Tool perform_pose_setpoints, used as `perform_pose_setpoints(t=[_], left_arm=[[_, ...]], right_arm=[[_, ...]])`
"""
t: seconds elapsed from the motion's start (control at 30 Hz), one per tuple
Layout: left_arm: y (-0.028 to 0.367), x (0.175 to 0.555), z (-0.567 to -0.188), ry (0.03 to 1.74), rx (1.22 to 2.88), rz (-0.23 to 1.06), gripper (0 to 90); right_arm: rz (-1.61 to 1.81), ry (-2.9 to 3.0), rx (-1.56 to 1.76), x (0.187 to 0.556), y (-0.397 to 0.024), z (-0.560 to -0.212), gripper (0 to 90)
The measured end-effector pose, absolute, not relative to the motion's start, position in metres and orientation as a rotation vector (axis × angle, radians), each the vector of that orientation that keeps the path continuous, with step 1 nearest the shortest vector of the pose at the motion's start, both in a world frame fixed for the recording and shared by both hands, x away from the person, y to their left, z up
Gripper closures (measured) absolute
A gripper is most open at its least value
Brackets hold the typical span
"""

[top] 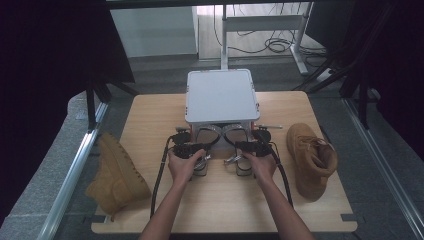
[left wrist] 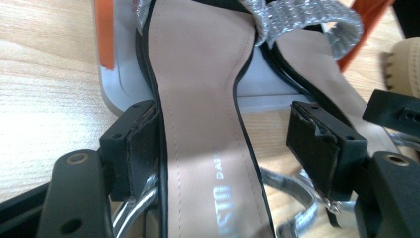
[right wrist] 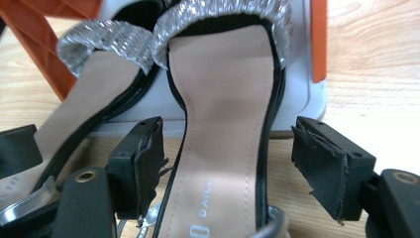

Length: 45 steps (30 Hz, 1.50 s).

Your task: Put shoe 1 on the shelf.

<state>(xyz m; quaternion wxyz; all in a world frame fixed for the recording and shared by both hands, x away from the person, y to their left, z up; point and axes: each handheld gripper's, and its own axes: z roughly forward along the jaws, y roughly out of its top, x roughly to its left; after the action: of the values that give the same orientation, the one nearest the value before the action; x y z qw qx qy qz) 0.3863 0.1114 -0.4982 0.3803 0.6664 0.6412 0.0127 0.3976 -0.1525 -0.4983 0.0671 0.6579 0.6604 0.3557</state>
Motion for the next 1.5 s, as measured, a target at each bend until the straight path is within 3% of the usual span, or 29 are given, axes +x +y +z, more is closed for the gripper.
perform_pose_setpoints(t=[0.4,0.77,1.23,1.5], left_arm=[[0.136,0.357,-0.474,1.434,1.737,0.144,30.5],[0.154,0.308,-0.488,1.282,1.778,0.202,30.8],[0.152,0.274,-0.513,1.295,1.872,0.242,30.8],[0.141,0.280,-0.529,1.309,1.906,0.248,32.0]], right_arm=[[1.321,2.012,1.754,0.371,-0.169,-0.473,30.0],[1.381,2.059,1.562,0.320,-0.184,-0.478,27.8],[1.280,2.156,1.446,0.297,-0.183,-0.506,26.8],[1.277,2.150,1.429,0.295,-0.183,-0.512,28.2]])
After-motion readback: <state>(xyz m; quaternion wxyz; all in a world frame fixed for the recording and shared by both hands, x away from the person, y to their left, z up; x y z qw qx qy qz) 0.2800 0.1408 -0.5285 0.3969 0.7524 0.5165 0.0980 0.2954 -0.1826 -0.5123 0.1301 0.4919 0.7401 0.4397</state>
